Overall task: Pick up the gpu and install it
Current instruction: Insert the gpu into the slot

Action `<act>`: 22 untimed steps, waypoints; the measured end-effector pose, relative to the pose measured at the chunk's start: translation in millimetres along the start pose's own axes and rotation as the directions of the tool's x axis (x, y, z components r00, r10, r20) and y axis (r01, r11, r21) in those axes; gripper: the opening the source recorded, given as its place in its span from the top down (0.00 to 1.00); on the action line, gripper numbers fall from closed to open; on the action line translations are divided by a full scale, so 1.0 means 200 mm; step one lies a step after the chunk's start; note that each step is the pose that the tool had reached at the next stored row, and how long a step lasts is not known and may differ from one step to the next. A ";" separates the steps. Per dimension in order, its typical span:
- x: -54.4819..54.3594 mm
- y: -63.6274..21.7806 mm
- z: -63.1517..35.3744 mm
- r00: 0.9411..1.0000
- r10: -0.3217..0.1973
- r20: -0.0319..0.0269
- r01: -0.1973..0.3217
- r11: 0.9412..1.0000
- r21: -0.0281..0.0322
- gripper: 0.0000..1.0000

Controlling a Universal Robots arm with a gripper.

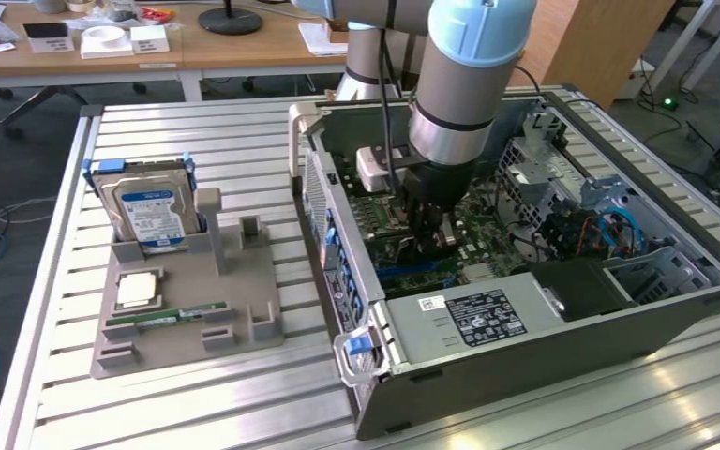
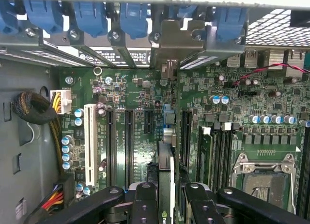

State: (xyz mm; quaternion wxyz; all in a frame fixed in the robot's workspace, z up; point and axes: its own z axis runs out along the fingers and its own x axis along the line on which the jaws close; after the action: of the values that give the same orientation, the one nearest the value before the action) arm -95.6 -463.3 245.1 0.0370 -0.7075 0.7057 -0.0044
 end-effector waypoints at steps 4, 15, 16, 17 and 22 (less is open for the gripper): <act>0.00 0.001 0.005 1.000 0.000 0.000 0.000 1.000 0.000 0.74; 0.00 0.001 0.008 1.000 0.000 0.000 0.000 1.000 0.000 0.74; 0.00 0.001 0.008 1.000 0.000 0.000 0.000 1.000 0.000 0.74; 0.00 0.001 0.008 1.000 0.000 0.001 0.000 1.000 0.000 0.74; 0.00 0.001 0.004 1.000 0.000 0.001 0.000 1.000 0.000 0.74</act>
State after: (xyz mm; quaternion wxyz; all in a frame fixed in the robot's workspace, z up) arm -95.7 -463.2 244.4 0.0373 -0.7075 0.7058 -0.0043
